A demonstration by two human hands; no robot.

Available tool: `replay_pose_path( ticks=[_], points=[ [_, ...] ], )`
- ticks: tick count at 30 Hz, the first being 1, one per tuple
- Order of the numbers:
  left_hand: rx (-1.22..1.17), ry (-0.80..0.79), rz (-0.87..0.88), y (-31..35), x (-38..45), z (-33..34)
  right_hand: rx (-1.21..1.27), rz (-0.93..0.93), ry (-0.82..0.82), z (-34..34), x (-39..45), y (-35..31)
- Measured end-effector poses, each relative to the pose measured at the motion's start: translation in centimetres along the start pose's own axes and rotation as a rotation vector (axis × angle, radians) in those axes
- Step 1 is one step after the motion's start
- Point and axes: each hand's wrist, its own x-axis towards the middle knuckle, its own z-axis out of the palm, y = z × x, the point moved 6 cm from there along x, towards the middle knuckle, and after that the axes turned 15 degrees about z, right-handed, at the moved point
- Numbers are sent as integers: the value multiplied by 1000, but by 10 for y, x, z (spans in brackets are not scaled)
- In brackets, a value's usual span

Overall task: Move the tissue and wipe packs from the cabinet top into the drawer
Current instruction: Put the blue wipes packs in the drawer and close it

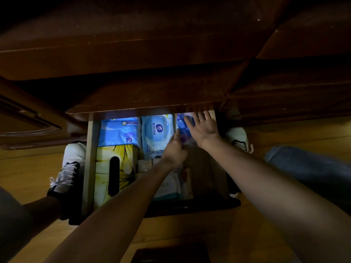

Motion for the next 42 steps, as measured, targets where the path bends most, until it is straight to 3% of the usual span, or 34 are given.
replay_pose_path(
  ticks=[3,9,15,20,24,27,30,35,42],
  points=[
    [-189,26,-56,-5,2,0,14,-7,-51,4,6,-1],
    [-314,-32,-61,3,-2,-12,-10,8,-5,0,-6,-1],
    [-52,-29,2,27,-39,-67,94,35,81,-28,-52,14],
    [232,-124,119,51,-100,-125,365,-122,160,-56,-120,18],
    [463,-261,192,49,-162,-142,479,-291,12,-53,-183,6],
    [587,-426,173,33,-206,-140,502,-400,-207,-32,-222,-9],
    [655,-524,141,15,-230,-132,360,-462,-204,-16,-240,-21],
    [755,-415,160,-7,-233,-125,207,-466,-2,-10,-233,-34],
    [919,-390,235,-1,-224,-129,295,-424,30,-16,-220,-27]
  ],
)
